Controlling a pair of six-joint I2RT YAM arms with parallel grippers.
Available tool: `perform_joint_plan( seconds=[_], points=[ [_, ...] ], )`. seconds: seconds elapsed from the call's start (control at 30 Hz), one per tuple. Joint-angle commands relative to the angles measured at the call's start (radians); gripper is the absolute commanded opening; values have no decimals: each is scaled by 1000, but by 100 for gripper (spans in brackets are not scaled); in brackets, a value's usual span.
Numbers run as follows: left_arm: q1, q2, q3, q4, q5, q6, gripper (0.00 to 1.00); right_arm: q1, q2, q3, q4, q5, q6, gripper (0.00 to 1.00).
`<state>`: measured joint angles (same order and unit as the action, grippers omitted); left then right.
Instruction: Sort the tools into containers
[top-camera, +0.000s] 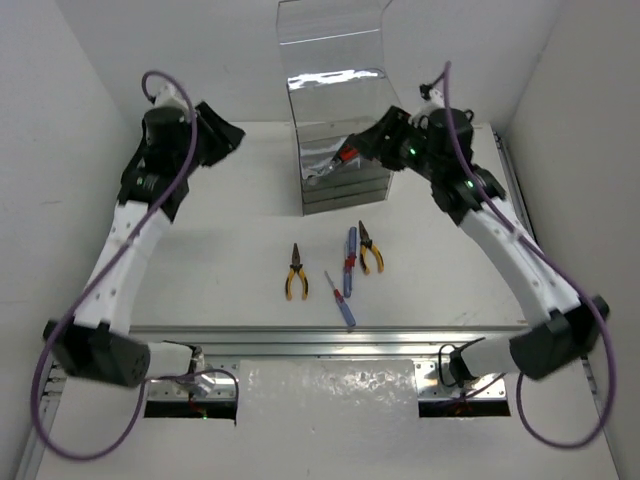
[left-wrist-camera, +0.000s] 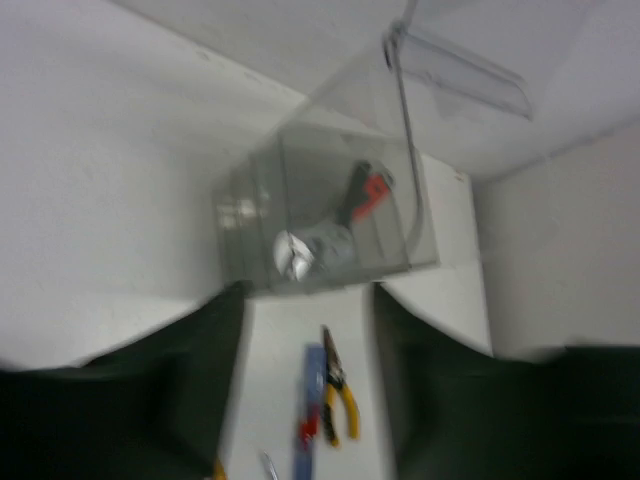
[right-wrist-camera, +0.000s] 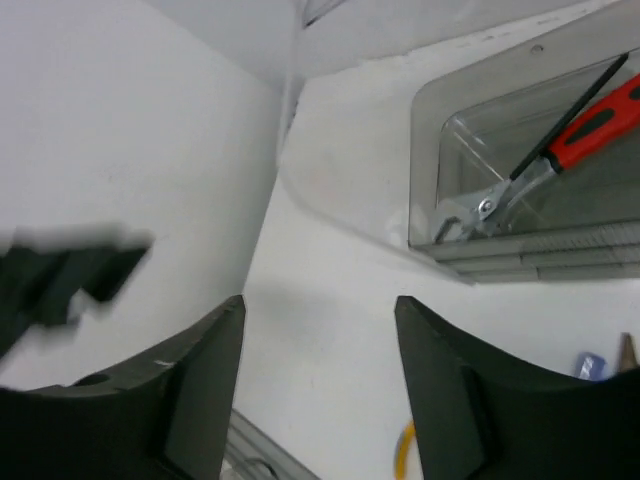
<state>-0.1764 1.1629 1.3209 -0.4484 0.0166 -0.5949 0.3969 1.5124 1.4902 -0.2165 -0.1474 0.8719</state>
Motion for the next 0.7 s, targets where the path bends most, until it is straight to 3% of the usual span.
perform_joint_plan(
  seconds=[0.0,0.07,0.1,0.13,0.17,0.2,0.27,0.43,0.53,0.67],
  points=[
    [107,258,176,99,114,-56,34,5,-205,-196,-17,-84,-123,58],
    [117,383,374,103,100,-4,17,5,-363,-370,17,-104,-123,43],
    [117,506,446,105,108,13,0,5,-404,-408,19,-110,-125,38],
    [126,565,575,112,143,24,0,5,-444,-466,17,-115,-125,33],
    [129,625,634,126,173,52,0,6,-508,-484,11,-157,-129,20],
    [133,724,687,146,206,64,0,7,-536,-496,2,-167,-135,13],
    [144,806,784,261,337,78,0,8,-590,-531,-7,-216,-143,5],
    [150,1090,1065,427,590,17,0,13,-748,-588,-53,-299,-163,4],
    [149,1179,1100,633,710,-118,0,11,-802,-605,-104,-299,-180,4],
    [149,1199,1066,822,743,-268,0,13,-814,-633,-155,-311,-208,4]
  ],
)
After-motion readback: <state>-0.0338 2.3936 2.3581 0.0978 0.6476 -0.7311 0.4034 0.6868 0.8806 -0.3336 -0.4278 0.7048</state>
